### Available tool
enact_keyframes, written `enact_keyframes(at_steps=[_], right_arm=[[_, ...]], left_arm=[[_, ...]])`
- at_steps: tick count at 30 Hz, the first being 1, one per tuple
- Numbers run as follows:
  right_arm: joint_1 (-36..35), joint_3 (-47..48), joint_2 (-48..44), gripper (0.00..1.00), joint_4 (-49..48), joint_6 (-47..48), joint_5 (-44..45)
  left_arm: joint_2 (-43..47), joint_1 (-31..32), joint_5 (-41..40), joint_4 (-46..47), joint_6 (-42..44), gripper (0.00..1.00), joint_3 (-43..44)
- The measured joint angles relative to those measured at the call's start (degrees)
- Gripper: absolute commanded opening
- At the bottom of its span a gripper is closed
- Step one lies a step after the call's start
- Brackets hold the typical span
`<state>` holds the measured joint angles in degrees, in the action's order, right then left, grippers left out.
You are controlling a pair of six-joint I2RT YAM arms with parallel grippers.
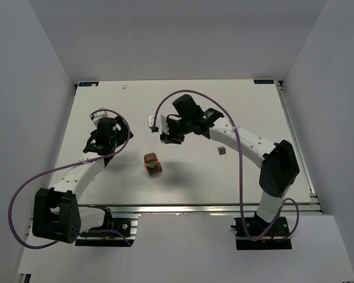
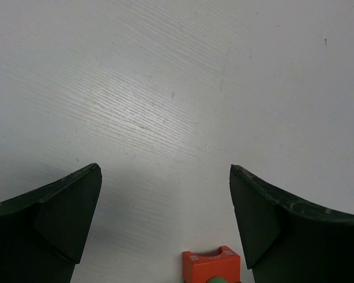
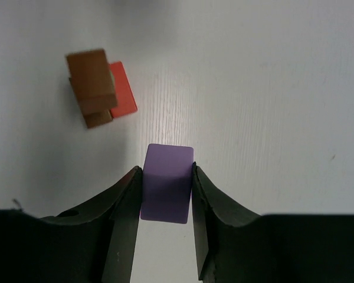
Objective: Build the wood block tower
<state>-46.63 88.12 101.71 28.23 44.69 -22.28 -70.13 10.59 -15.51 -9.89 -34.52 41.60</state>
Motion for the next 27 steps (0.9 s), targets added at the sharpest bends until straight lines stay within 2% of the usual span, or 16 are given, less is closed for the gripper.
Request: enact_keyframes(at_steps=[8,18,27], right_arm=[[-5.5,13.7,2.6,0.14,11.3,9.6,-3.8],[-11.7,26.4,12.9,0.14,20.5,9.7,-0.2],[-14.9,28.0,14.9,0.13,25.2,9.8,4.5]], left_arm=[[0.0,0.0,0.6,0.1,0.1,0.98,-0.1],[0.1,0.0,0.7,0.0,0.3,0.98,-0.8],[0.2,-0.2,-0.2,0.0,0.2,0.98,-0.8]])
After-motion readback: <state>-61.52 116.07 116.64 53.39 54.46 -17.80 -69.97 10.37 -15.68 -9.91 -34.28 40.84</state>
